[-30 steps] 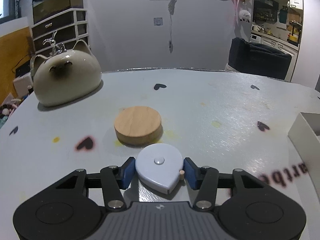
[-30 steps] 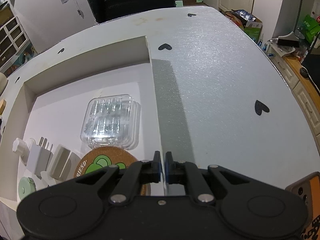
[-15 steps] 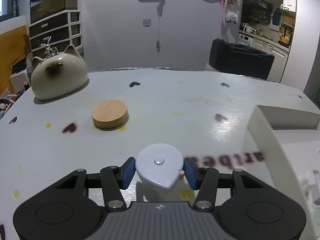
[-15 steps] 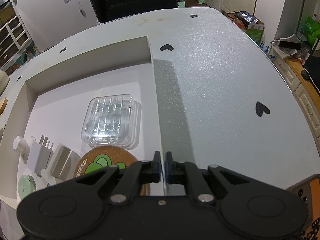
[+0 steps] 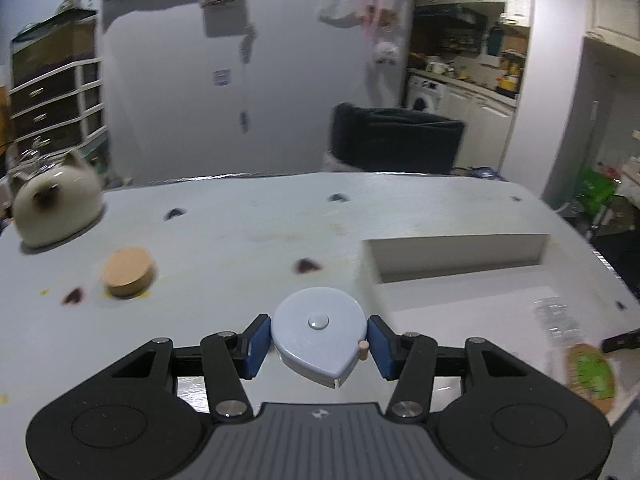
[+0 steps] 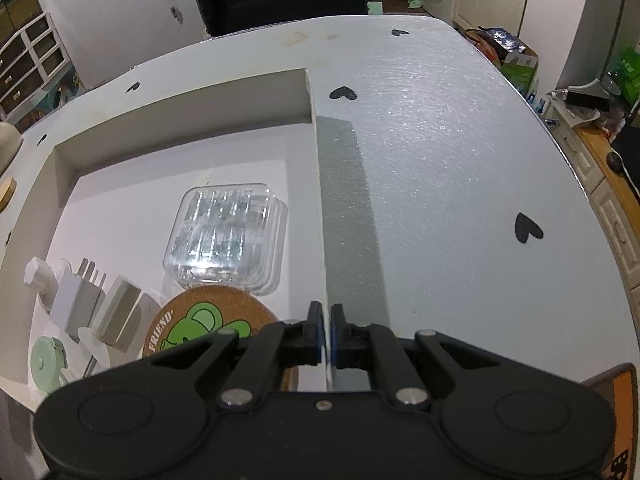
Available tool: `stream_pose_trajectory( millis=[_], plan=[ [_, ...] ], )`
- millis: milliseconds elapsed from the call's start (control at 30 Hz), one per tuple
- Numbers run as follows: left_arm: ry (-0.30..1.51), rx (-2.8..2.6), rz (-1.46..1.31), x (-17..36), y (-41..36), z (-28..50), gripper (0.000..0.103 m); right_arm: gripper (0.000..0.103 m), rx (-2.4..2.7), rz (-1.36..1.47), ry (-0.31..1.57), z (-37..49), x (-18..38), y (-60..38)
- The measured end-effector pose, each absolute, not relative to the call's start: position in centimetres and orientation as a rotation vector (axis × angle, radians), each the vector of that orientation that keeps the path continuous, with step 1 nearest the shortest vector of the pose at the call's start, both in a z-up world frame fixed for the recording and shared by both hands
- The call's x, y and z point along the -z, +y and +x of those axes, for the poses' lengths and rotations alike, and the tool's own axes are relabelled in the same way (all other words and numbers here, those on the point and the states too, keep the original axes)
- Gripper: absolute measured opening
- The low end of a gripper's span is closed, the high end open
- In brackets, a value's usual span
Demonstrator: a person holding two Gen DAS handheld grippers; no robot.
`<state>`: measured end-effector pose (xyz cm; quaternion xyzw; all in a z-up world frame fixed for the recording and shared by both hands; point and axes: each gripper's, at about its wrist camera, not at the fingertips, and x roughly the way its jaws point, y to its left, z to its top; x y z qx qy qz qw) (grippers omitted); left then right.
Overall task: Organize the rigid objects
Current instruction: 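Carry the white tape measure into the tray and open the left tool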
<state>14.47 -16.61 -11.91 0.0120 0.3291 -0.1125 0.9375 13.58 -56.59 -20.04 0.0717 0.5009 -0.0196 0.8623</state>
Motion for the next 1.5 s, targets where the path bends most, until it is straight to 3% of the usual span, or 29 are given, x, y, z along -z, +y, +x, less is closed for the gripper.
stream_pose_trajectory(
  millis=[800, 1367, 1467, 1500],
  plan=[
    [0.751, 0.533, 0.109, 13.3, -34.5, 17.4, 0.053, 0.005, 0.001, 0.126, 1.083, 14.7, 20.1, -56.8],
    [0.904, 0.508, 0.117, 17.5, -37.3, 20.6, 0.053, 0.005, -0.036, 0.129, 1.078, 14.6, 20.2, -57.3],
    [0.915, 0.509, 0.102, 17.6, -37.1, 20.7, 0.056, 0.005, -0.038, 0.129, 1.078, 14.5, 20.2, -57.4],
    [0.918, 0.508, 0.098, 17.6, -37.0, 20.7, 0.065, 0.005, -0.038, 0.129, 1.077, 14.5, 20.2, -57.4]
  ],
)
